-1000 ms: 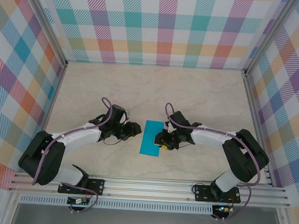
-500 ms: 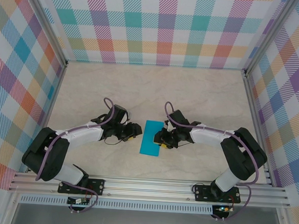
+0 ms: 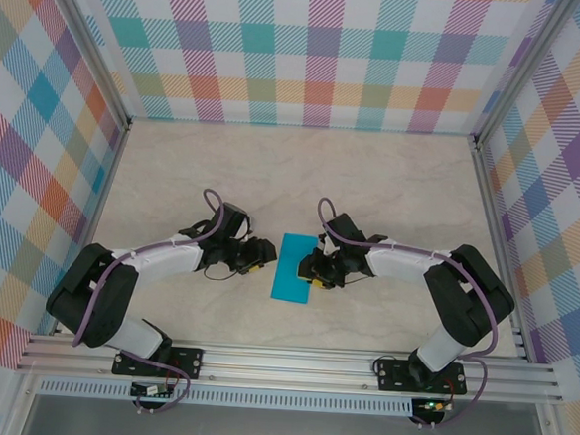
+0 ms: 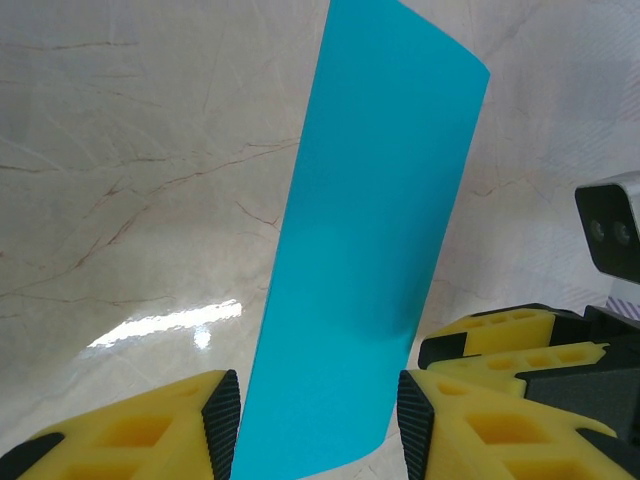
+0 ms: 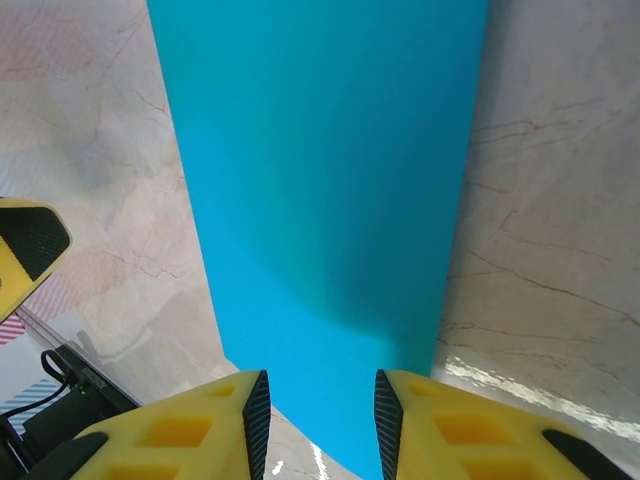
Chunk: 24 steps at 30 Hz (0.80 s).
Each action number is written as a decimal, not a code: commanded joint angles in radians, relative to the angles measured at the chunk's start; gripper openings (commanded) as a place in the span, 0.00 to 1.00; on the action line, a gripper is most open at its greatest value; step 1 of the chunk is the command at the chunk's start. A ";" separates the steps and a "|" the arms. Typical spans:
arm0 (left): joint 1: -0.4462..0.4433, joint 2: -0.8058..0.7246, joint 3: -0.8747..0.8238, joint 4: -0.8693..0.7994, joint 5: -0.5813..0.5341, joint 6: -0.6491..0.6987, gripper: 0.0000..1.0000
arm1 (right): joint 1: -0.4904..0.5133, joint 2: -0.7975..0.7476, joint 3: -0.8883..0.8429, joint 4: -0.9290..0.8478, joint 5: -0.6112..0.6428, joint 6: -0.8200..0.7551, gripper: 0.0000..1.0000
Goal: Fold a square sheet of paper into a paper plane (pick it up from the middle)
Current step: Fold the square sheet of paper in half at the center of the table.
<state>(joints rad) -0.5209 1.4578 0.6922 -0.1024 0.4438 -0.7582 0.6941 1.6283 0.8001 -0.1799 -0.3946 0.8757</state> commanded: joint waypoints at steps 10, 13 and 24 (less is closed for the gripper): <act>0.007 0.062 0.043 -0.010 0.055 0.034 0.48 | 0.004 0.044 0.024 -0.009 0.014 -0.020 0.35; 0.007 0.072 0.044 -0.007 0.060 0.033 0.48 | 0.004 0.054 0.018 -0.006 0.016 -0.021 0.35; -0.010 0.079 0.044 0.001 0.063 0.032 0.49 | 0.004 0.010 -0.022 -0.027 0.046 -0.018 0.35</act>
<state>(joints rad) -0.5232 1.5326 0.7105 -0.1017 0.4877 -0.7403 0.6945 1.6676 0.8017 -0.1837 -0.3641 0.8749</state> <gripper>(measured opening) 0.490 0.349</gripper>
